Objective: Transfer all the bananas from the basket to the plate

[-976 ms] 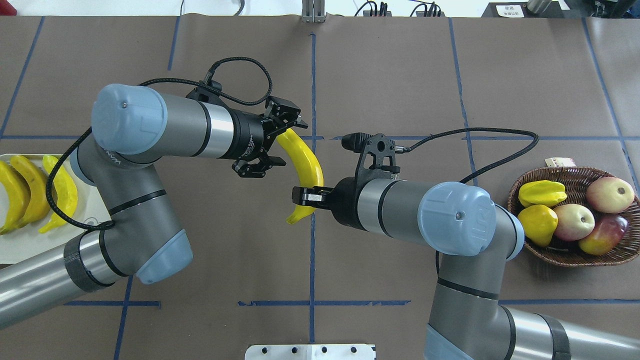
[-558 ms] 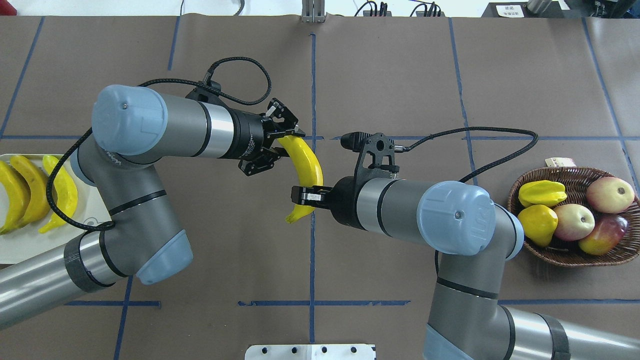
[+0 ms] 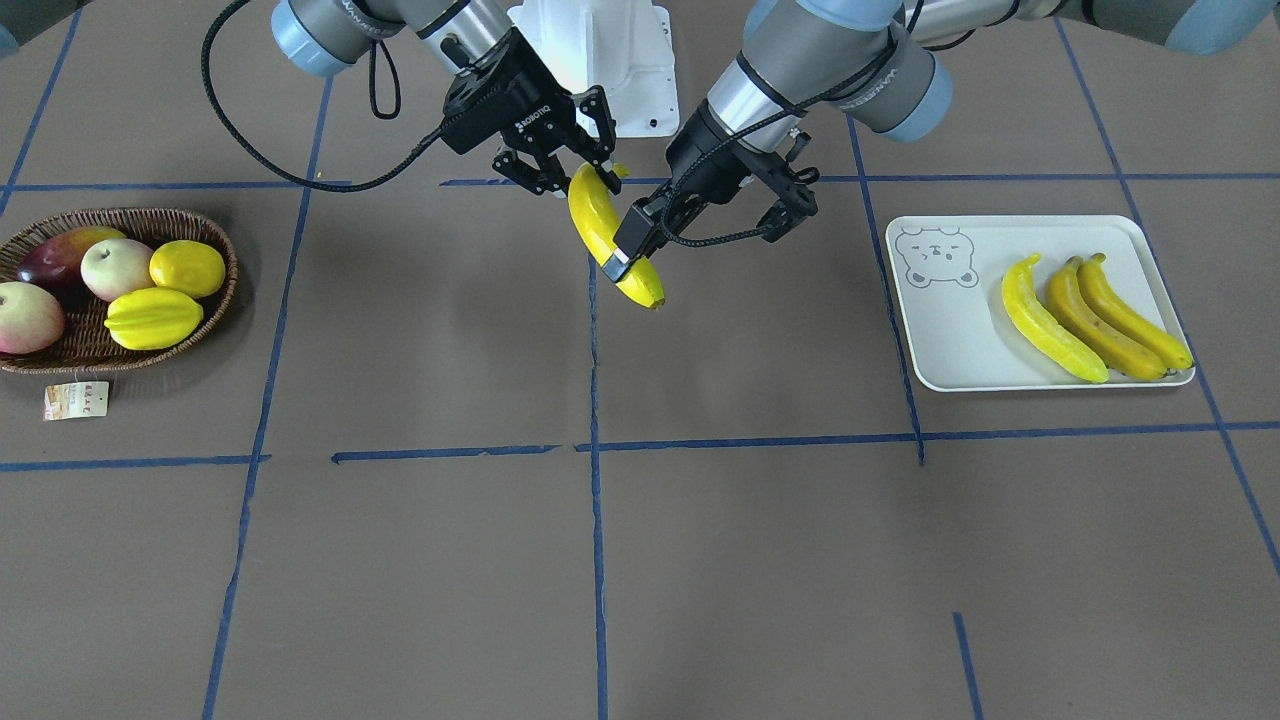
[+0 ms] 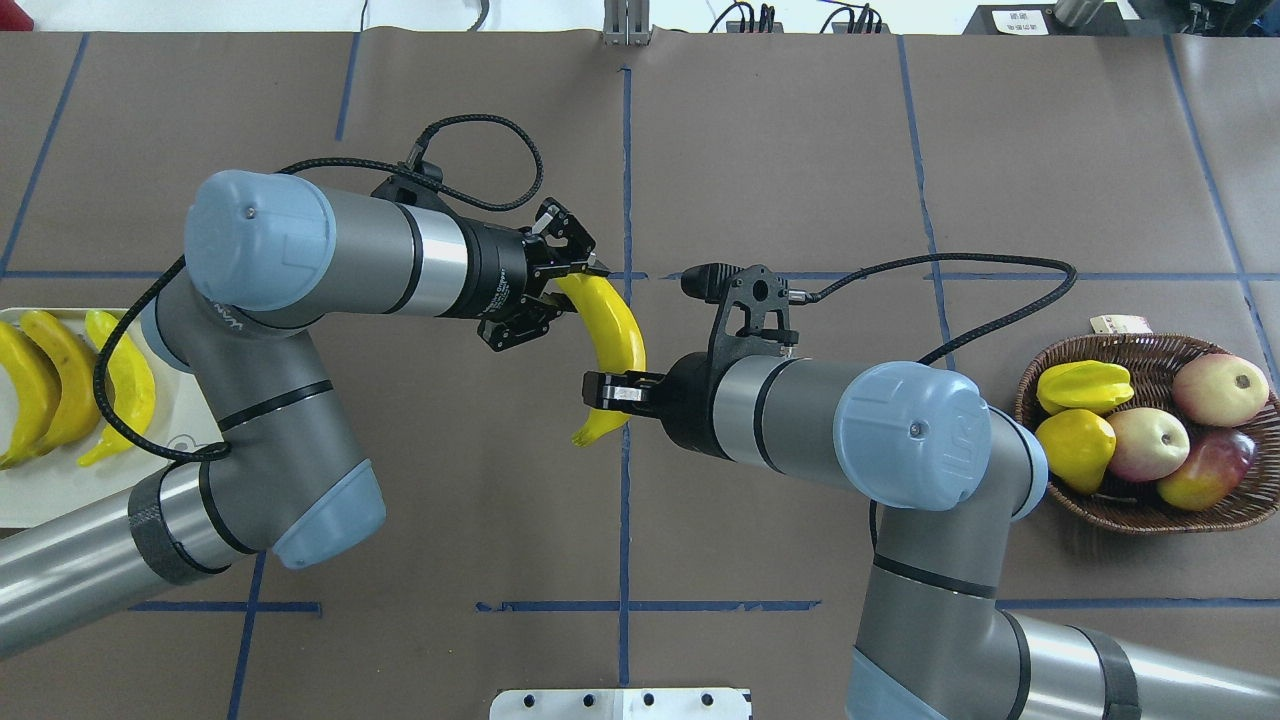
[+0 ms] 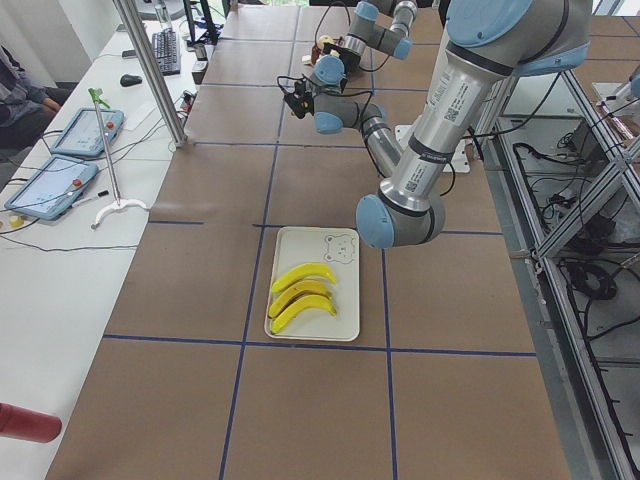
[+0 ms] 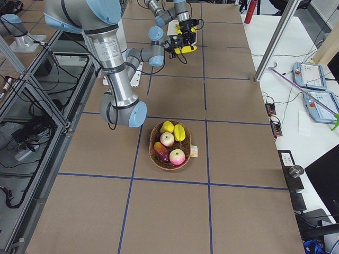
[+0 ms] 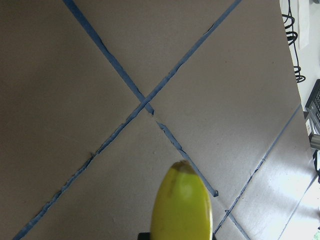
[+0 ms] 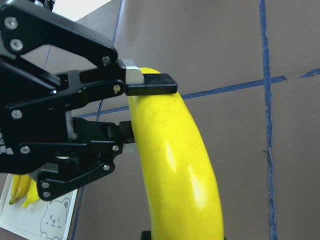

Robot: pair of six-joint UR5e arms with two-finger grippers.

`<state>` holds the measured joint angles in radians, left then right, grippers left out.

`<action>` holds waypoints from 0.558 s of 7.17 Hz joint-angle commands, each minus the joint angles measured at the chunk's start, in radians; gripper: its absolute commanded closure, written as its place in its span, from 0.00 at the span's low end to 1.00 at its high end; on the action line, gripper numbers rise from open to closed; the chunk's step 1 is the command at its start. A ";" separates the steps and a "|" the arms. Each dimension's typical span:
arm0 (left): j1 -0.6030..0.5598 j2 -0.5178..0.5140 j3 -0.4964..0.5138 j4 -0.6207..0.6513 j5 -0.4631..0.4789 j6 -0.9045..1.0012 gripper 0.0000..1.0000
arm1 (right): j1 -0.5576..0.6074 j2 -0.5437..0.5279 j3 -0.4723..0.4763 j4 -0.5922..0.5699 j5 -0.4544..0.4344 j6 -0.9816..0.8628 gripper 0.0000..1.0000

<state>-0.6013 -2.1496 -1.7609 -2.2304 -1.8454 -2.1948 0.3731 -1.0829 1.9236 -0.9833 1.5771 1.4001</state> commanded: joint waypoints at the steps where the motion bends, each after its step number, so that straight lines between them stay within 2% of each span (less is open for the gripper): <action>1: -0.001 0.005 0.000 0.000 -0.003 0.001 1.00 | 0.016 0.001 0.002 -0.026 0.007 -0.004 0.01; 2: -0.005 0.008 0.000 0.001 -0.006 0.027 1.00 | 0.024 0.001 0.003 -0.029 0.024 -0.004 0.01; 3: -0.006 0.017 0.000 0.003 -0.006 0.046 1.00 | 0.052 0.000 0.003 -0.038 0.081 -0.004 0.01; 4: -0.006 0.036 0.001 0.008 -0.006 0.068 1.00 | 0.094 0.000 0.018 -0.099 0.174 -0.004 0.01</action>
<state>-0.6064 -2.1312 -1.7608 -2.2269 -1.8511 -2.1521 0.4250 -1.0824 1.9304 -1.0325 1.6605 1.3961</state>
